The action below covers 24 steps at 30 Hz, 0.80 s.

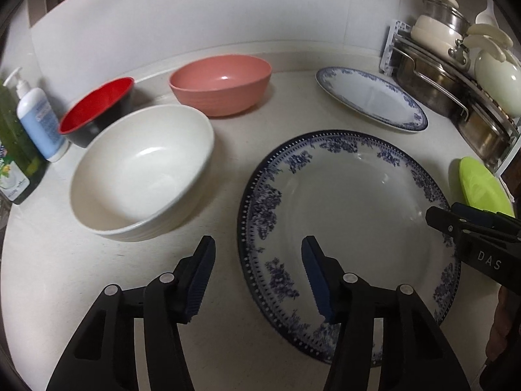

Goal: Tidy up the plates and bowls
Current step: 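Move both grippers to the large blue-and-white plate and close on its rim, then lift the blue-and-white plate with both grippers and carry it toward the sink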

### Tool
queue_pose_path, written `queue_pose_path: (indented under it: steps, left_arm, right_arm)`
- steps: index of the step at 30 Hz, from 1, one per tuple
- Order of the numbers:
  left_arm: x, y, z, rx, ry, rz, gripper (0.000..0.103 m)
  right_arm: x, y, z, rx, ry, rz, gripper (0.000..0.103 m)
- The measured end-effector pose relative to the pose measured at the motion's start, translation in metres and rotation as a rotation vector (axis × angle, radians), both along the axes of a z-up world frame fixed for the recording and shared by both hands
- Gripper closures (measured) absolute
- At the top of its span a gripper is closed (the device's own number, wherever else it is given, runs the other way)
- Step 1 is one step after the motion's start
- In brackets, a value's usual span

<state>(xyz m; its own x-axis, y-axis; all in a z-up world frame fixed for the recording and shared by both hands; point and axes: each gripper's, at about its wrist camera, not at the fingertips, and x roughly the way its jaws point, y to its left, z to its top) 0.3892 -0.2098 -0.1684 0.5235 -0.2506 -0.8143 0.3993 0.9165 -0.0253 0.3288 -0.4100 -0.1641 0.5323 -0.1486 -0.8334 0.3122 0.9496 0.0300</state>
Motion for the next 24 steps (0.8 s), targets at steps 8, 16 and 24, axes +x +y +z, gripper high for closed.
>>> queue_pose_path:
  steps: [8, 16, 24]
  left_arm:
    - [0.0066, -0.0065, -0.0082, 0.015, 0.032, -0.001, 0.062]
    - [0.0107, -0.0079, -0.0107, 0.007, 0.036, 0.013, 0.066]
    - [0.0063, -0.005, -0.0082, 0.011, 0.028, 0.022, 0.067]
  right_arm:
    - [0.0055, -0.0049, -0.0087, 0.025, 0.021, 0.007, 0.055]
    - [0.0086, -0.0041, -0.0091, 0.004, 0.02, 0.018, 0.062]
    - [0.0098, -0.0052, -0.008, 0.008, 0.03, 0.013, 0.068]
